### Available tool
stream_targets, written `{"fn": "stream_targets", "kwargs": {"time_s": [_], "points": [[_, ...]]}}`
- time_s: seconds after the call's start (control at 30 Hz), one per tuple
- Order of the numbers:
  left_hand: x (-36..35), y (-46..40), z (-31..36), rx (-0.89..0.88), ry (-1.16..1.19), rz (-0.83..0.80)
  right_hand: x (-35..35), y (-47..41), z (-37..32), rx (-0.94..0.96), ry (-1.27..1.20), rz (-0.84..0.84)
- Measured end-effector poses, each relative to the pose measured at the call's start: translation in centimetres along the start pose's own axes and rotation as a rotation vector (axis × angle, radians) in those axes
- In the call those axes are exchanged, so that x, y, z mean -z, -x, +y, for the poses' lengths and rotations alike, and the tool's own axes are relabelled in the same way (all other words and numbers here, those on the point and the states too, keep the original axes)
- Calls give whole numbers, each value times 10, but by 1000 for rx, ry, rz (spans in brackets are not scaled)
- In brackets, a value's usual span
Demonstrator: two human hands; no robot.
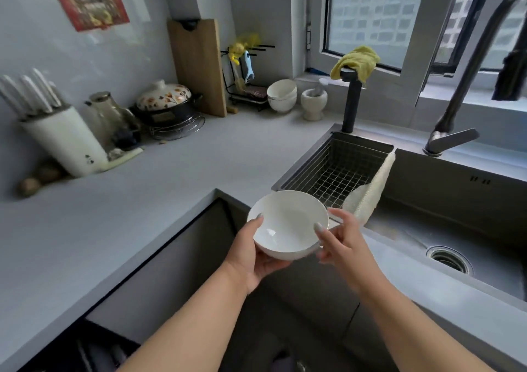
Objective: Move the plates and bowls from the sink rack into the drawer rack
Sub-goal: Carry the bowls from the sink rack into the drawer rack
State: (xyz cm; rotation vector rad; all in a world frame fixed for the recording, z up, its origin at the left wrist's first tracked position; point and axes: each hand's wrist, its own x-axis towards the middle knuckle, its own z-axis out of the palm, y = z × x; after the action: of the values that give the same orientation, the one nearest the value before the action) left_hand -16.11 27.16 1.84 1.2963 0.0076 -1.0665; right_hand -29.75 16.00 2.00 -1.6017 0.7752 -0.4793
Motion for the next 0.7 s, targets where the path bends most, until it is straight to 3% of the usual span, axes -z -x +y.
{"fn": "stream_targets", "kwargs": {"time_s": [0.27,0.47,0.7], "points": [[69,67,-15,-89,141,160,-61,33,0,-314,-390,-411],[124,106,-31,-103,241,292,-114,60,-9,-393,-459,-491],[204,163,-50,-113,304,465,-202,103,-13,-426,-363,-554]]}}
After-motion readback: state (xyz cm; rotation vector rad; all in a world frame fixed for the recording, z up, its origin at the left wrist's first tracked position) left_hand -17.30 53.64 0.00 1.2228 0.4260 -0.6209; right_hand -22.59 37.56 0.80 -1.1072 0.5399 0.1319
